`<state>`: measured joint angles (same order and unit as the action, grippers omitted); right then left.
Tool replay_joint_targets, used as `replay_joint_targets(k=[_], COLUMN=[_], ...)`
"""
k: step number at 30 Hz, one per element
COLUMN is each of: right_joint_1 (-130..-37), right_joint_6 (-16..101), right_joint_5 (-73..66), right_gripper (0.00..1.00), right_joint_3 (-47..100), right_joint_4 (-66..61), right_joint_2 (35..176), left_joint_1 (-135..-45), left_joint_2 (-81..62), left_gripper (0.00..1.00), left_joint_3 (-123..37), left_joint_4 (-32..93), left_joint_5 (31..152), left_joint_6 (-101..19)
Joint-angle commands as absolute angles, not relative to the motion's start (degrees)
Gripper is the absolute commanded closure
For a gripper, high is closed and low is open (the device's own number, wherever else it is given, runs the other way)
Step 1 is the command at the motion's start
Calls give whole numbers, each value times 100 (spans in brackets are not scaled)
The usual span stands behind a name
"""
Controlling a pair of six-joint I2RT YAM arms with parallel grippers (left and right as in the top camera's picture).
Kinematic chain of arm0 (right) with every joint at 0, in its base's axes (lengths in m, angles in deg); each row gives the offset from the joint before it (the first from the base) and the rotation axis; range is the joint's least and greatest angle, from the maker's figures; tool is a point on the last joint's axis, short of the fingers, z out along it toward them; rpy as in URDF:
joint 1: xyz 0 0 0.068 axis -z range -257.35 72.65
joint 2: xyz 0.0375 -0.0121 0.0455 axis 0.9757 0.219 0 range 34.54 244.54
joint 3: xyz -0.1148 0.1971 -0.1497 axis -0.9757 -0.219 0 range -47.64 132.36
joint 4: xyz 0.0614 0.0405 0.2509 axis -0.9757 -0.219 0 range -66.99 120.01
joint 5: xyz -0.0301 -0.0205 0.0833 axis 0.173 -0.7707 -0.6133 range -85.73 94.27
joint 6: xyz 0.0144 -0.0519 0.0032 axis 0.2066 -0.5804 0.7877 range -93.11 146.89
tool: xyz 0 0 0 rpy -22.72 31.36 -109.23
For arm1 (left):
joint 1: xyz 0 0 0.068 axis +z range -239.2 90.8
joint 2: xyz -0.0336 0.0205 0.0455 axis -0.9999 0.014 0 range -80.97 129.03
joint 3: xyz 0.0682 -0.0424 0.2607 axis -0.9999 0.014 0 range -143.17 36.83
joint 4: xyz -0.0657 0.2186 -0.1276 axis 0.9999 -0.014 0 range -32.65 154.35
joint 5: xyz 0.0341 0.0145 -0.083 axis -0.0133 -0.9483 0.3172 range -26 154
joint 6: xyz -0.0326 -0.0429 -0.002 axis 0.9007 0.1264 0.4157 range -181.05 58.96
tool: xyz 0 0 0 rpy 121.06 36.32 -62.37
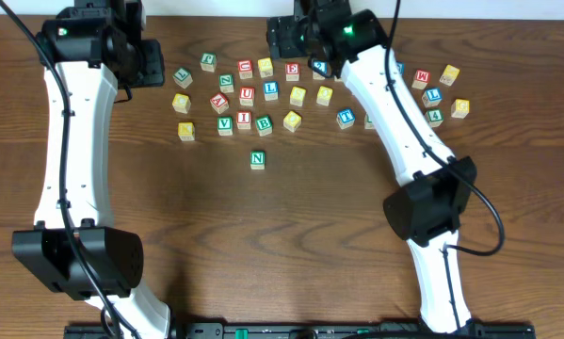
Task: Spell out NEURIPS
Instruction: 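Release the N block and move the right gripper back to the red E block, then grasp the red E block with the right gripper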
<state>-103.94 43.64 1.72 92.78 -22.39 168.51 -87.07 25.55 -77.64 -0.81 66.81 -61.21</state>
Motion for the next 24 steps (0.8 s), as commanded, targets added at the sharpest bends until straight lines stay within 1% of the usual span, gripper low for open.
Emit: replay_joint_targets(k=[1, 3, 11, 12, 14, 15, 16, 18, 24], right_joint_1=[-10391, -10402, -10407, -10407, -10407, -10407, -10407, -10407, -10407], right_joint_6=[4248, 4248, 4248, 4248, 4251, 4251, 4275, 4336, 4382], right_joint_5=[378, 415, 443, 502, 668, 740, 815, 874, 918], right_gripper=[15, 2, 1, 4, 15, 19, 21, 22, 31], right_joint_3=[9448, 9435, 9418, 9416, 9409, 9409, 9409, 9409, 9409], right_joint_4=[-2211, -2202, -1759, -1713, -1617, -1582, -1544, -1466, -1252], right_joint_2=[17085, 17192, 17747, 17806, 17944, 18018, 18088, 18191, 18473], left_joint_1=[-8724, -8724, -8724, -8724, -8724, -8724, -8724, -8724, -8724], left_joint_2=[2555, 2555, 2555, 2555, 2555, 2555, 2555, 2555, 2555], left_gripper=[58, 58, 58, 57, 58, 58, 58, 57, 58], left_joint_3=[-7852, -7852, -7852, -7852, -7852, -7852, -7852, -7852, -7852], left_joint_4=[-97, -97, -97, -97, -97, -97, -97, -97, -97], left_joint_5=[6631, 6631, 6631, 6631, 6631, 6631, 6631, 6631, 6631], left_joint_6=[-6099, -6099, -6099, -6099, -6099, -6099, -6099, -6099, -6099])
